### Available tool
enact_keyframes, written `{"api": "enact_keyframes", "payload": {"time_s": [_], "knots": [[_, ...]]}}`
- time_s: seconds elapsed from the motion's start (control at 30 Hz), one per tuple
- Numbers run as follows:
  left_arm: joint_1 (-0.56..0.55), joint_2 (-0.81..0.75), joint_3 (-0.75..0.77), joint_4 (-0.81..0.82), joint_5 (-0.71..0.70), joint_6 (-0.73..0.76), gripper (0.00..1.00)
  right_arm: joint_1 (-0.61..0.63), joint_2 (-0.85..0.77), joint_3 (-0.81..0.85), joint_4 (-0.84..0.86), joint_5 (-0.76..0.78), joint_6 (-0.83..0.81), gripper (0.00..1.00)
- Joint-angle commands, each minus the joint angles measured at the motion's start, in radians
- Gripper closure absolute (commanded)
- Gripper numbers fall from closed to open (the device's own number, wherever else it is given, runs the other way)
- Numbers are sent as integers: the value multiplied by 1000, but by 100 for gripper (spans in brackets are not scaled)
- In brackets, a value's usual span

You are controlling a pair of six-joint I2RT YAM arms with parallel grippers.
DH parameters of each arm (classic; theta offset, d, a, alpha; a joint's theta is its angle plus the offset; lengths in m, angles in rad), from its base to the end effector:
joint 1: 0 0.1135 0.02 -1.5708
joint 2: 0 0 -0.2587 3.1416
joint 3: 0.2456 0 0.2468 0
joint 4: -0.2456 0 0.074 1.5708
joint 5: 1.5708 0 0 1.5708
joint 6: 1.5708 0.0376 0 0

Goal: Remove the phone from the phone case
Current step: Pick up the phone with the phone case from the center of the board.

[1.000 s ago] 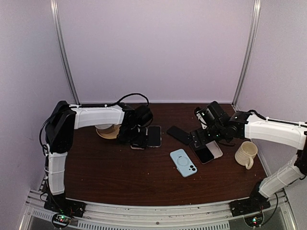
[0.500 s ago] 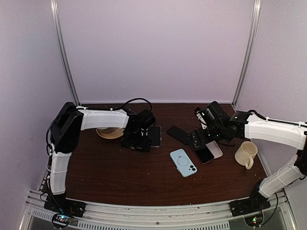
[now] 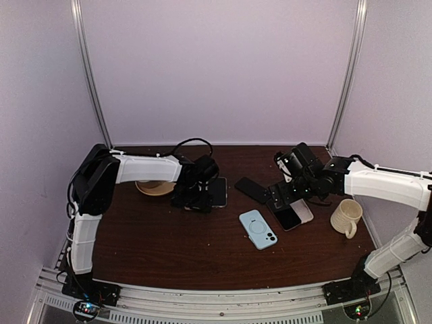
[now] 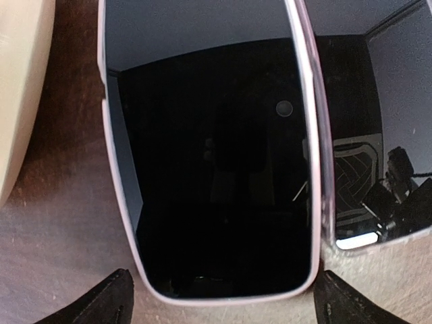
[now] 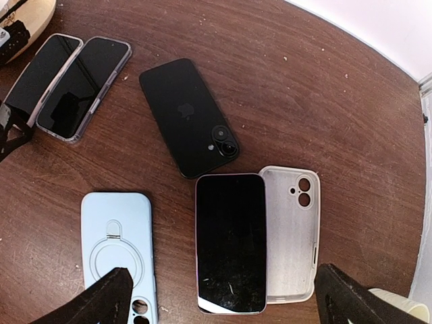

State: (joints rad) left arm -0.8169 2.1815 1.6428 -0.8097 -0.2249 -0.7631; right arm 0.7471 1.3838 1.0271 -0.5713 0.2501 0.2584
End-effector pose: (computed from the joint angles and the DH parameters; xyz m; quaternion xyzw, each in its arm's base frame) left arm 0.2998 -0.3070 0.1462 0.0141 0.9875 0.0002 0.1568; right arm 0.2142 0.1857 0.2519 -0.1895 0.9230 0.0473 0.3317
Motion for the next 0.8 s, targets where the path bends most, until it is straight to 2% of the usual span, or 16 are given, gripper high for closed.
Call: {"api": "enact_keyframes", "payload": {"time_s": [0.0, 0.2, 0.57, 0.63, 0.77], "knots": [[16, 47, 4, 56, -2, -5, 3, -6, 4, 3, -14, -1, 1, 0], [42, 62, 12, 45, -35, -37, 5, -8, 22, 22, -18, -4, -2, 1], [64, 64, -43, 121, -18, -12, 24, -8, 50, 56, -33, -15, -7, 0], [64, 52, -65, 126, -18, -12, 28, -8, 53, 63, -38, -24, -3, 1], [61, -18, -165, 177, -5, -7, 29, -8, 48, 74, -47, -57, 9, 1]]}}
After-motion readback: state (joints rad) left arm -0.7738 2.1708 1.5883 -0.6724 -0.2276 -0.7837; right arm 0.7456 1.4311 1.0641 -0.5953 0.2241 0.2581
